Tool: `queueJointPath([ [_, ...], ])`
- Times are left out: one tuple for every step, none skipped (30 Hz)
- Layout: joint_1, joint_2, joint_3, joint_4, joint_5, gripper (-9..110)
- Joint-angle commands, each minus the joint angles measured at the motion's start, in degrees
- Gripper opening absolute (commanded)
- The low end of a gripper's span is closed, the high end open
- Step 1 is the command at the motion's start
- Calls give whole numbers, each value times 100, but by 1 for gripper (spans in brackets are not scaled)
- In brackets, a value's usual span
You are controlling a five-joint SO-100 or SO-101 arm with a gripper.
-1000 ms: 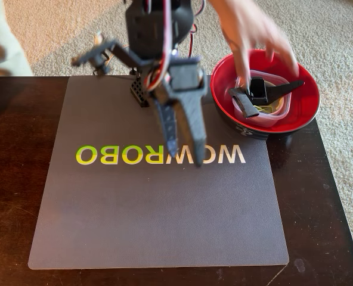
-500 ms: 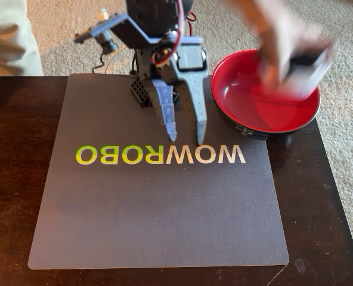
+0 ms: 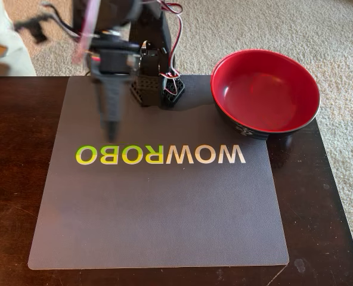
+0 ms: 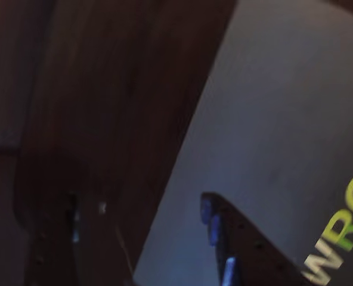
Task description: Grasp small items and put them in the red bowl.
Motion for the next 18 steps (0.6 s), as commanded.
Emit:
queueJointPath([
  [510, 272, 9, -44, 185, 29],
  [642, 281, 18, -44, 229, 29],
  [765, 281, 53, -44, 272, 29],
  [853, 272, 97, -44, 299, 29],
  [905, 272, 141, -44, 316, 29],
  [940, 272, 149, -44, 325, 29],
  [940, 281, 149, -44, 325, 29],
  [932, 325, 149, -53, 343, 29],
  [914, 360, 149, -53, 352, 29],
  [905, 413, 158, -44, 352, 29],
  [896, 475, 202, -44, 352, 29],
  [888, 562, 299, -44, 352, 29],
  [853, 650, 413, -44, 352, 29],
  [809, 738, 545, -44, 352, 29],
  [738, 817, 642, -44, 352, 29],
  [659, 870, 694, -44, 334, 29],
  [571, 896, 703, -35, 334, 29],
  [492, 923, 703, -53, 352, 29],
])
